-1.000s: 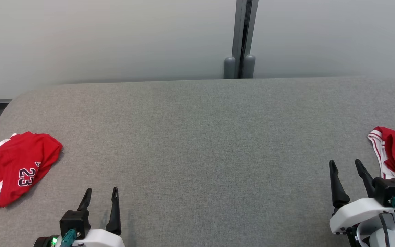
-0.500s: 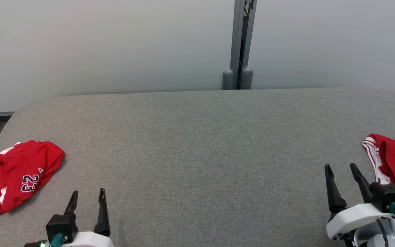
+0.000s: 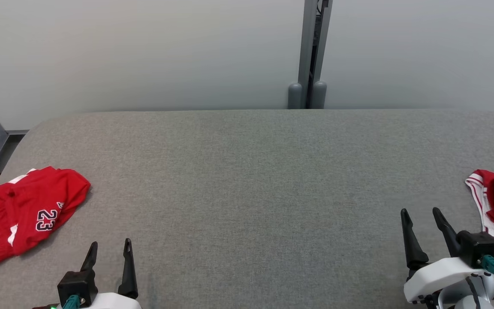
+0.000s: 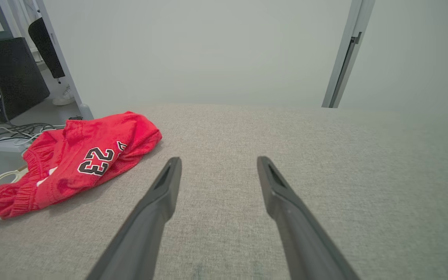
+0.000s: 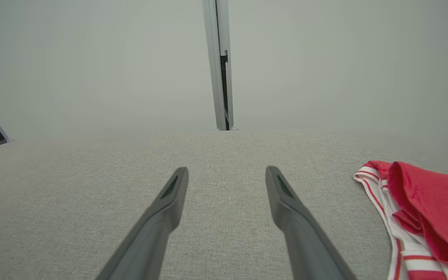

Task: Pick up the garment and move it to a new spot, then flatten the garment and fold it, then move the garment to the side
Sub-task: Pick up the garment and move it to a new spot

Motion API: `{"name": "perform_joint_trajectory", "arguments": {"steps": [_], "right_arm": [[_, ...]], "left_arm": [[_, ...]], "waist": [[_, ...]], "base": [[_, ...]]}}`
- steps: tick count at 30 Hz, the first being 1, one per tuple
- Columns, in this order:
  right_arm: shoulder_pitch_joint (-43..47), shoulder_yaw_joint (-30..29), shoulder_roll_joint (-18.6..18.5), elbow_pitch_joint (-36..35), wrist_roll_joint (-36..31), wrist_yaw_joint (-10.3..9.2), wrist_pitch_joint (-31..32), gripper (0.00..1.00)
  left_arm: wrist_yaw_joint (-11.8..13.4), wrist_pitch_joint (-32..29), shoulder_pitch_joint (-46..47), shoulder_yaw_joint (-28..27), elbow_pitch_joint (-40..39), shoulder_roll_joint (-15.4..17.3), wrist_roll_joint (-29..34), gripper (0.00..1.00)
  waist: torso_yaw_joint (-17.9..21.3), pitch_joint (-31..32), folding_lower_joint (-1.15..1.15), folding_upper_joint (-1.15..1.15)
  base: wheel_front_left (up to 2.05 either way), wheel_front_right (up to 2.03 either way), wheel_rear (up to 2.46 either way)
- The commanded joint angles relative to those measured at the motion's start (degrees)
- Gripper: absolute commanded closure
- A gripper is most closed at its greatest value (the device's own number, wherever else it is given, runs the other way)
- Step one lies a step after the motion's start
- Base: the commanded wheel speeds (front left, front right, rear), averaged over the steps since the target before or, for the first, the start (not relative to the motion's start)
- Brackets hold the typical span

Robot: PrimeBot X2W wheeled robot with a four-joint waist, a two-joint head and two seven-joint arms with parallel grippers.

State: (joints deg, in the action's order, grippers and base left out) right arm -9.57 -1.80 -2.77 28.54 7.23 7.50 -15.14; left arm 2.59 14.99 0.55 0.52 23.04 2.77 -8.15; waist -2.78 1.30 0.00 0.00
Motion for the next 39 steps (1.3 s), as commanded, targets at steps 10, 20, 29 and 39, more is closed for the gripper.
{"name": "perform_joint_trajectory", "arguments": {"steps": [10, 20, 29, 39], "right_arm": [[1.0, 2.0, -0.3, 0.3, 2.0, -0.02, 0.0, 0.0], [0.5, 3.9, -0.3, 0.2, 2.3, -0.02, 0.0, 0.0], [-0.3, 5.2, -0.3, 0.3, 2.5, -0.02, 0.0, 0.0], [-2.2, 6.0, -0.3, 0.0, 0.4, -0.02, 0.0, 0.0]], "left_arm": [[0.3, 0.3, 0.9, -1.8, -0.1, 0.3, 0.6, 0.0], [0.5, 0.3, -0.3, -4.9, -0.3, 0.2, 1.1, 0.0], [0.5, 0.3, -0.7, -6.8, -0.6, 0.2, 0.8, 0.0], [-0.9, 0.3, 2.5, -7.7, 1.5, 0.2, -1.5, 0.0]], "waist": [[-10.1, -1.2, 0.0, 0.0], [-20.4, -1.9, 0.0, 0.0], [-24.8, -2.5, 0.0, 0.0], [-22.9, -5.8, 0.0, 0.0]], "base": [[0.0, 0.0, 0.0], [0.0, 0.0, 0.0], [0.0, 0.0, 0.0], [0.0, 0.0, 0.0]]}}
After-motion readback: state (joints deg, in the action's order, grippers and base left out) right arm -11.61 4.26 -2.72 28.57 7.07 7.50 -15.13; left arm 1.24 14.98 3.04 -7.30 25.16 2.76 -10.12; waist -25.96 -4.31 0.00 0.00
